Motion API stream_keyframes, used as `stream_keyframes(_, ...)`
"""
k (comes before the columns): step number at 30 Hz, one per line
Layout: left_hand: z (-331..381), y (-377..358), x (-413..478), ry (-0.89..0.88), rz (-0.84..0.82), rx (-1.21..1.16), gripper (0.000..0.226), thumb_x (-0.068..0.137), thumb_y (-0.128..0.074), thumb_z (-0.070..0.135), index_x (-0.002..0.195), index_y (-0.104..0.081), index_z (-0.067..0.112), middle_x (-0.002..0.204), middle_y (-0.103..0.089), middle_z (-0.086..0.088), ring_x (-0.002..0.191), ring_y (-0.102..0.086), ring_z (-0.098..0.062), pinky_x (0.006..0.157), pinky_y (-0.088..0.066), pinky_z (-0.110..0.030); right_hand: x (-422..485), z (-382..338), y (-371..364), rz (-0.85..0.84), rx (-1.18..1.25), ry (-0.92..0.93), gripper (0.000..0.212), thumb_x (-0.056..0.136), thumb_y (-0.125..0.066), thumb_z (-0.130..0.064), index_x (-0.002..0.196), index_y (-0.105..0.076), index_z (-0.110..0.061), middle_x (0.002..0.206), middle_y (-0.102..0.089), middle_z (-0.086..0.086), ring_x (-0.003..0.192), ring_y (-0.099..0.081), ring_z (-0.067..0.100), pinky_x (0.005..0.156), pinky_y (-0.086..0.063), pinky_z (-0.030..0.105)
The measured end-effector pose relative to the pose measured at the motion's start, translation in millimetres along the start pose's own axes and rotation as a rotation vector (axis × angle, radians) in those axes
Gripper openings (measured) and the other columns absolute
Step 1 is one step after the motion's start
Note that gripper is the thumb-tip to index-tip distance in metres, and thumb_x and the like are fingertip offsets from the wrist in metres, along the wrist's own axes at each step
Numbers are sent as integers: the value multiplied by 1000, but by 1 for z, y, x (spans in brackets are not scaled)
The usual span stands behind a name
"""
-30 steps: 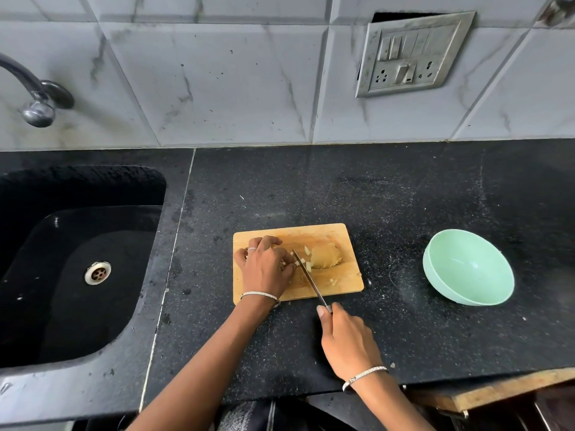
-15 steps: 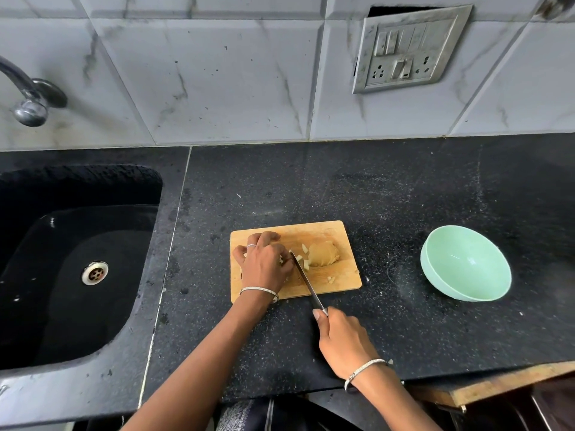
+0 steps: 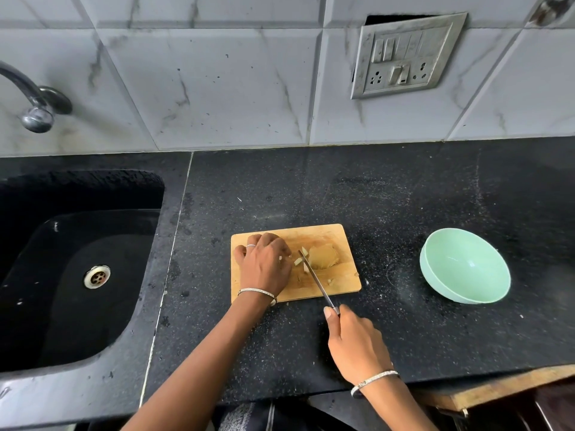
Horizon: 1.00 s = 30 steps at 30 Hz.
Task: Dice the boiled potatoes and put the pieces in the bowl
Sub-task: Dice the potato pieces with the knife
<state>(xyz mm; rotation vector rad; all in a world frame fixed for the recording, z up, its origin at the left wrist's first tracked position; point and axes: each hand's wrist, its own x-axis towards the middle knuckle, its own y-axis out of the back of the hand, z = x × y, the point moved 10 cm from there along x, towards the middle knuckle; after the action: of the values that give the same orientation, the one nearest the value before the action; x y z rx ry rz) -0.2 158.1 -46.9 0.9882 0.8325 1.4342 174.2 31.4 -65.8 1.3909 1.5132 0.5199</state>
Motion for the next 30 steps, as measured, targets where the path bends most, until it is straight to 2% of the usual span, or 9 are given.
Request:
stream_keyframes(4,20,-14,1,-119,-99,41,22,84,-57,33,102,-67,38,114,-63,19,117,-45,-13,90,-23,-43,0,1,4,30,41,10,36,102,-23,-51,91,-45,-25,91,-64,5,93,-63,34,69,-44,41)
stream_keyframes(8,22,-15,1,-140,-77,112,13,87,-57,33,91,-70,32,106,-65,16,112,-47,-14,91,-21,-42,-2,8,5,41,55,3,36,101,-23,-52,87,-42,-26,89,-63,4,92,-62,34,71,-45,43)
stream_keyframes(14,6,-9,2,-159,18,84,10,83,-64,18,80,-64,27,81,-67,10,90,-55,-18,83,-22,-39,-2,12,1,38,52,3,37,100,-22,-56,85,-40,-28,86,-62,3,87,-62,31,72,-49,44)
stream_keyframes(19,2,-9,2,-172,56,93,19,88,-61,13,97,-63,30,96,-66,9,93,-58,-19,85,-21,-39,-1,6,2,32,41,18,37,101,-22,-55,85,-40,-27,86,-62,3,88,-62,30,68,-47,41)
stream_keyframes(23,-6,-9,4,-144,68,5,22,91,-58,8,101,-66,26,102,-58,4,86,-60,-20,89,-26,-40,-1,3,6,45,5,22,35,101,-22,-54,88,-40,-26,92,-64,5,92,-63,32,67,-43,40)
stream_keyframes(26,-8,-4,6,-111,76,-33,28,88,-60,2,108,-68,20,106,-56,-2,88,-60,-25,83,-34,-38,0,6,6,43,-16,17,36,101,-22,-54,88,-40,-25,92,-64,5,92,-63,33,68,-44,40)
stream_keyframes(30,-7,5,7,-127,90,-66,23,85,-68,10,106,-69,20,102,-62,0,85,-63,-26,77,-32,-35,-1,8,2,23,-58,11,38,101,-23,-53,92,-44,-23,96,-65,6,93,-63,35,71,-48,41)
